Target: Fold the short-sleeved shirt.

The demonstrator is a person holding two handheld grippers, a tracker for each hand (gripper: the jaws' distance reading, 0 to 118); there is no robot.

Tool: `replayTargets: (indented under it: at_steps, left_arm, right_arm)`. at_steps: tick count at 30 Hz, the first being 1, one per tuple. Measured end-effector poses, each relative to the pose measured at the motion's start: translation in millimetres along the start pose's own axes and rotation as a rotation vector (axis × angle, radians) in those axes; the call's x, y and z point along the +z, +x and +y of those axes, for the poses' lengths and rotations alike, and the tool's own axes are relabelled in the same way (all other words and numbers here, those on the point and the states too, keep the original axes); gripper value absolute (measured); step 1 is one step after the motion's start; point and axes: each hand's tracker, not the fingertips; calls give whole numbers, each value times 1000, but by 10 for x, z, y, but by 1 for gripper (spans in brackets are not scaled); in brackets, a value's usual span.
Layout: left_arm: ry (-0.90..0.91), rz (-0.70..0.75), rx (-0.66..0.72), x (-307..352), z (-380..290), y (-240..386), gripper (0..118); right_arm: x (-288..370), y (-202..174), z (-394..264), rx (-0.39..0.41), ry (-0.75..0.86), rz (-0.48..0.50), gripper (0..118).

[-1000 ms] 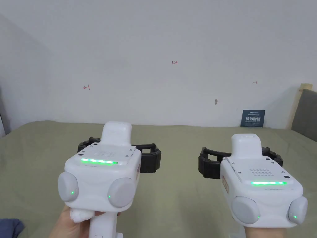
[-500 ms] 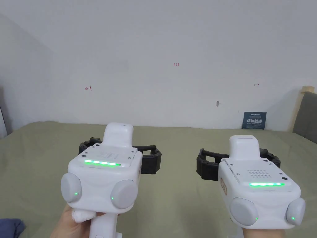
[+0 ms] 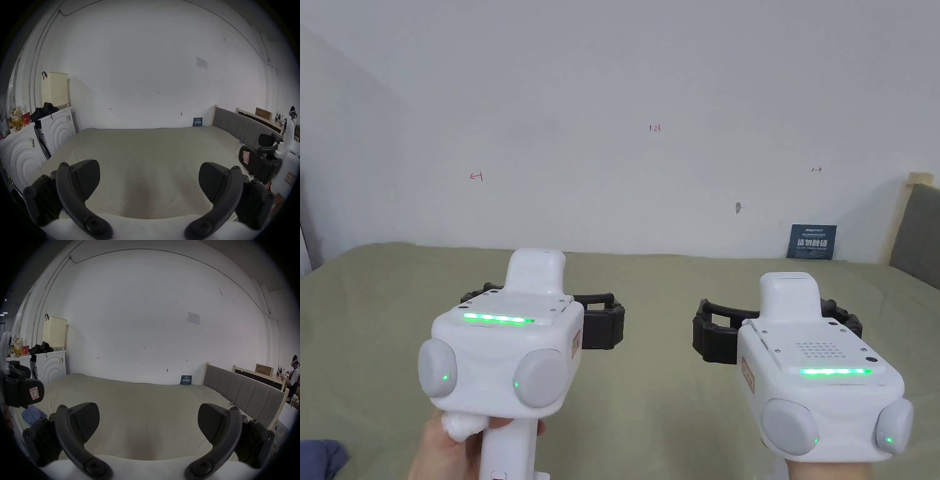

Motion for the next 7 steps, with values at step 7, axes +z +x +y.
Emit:
replayTargets:
  at_steps: [7]
  left_arm:
    - [43, 28, 73, -27, -13, -59, 118]
  right_arm:
    - [9, -13, -12, 7, -6, 9, 118]
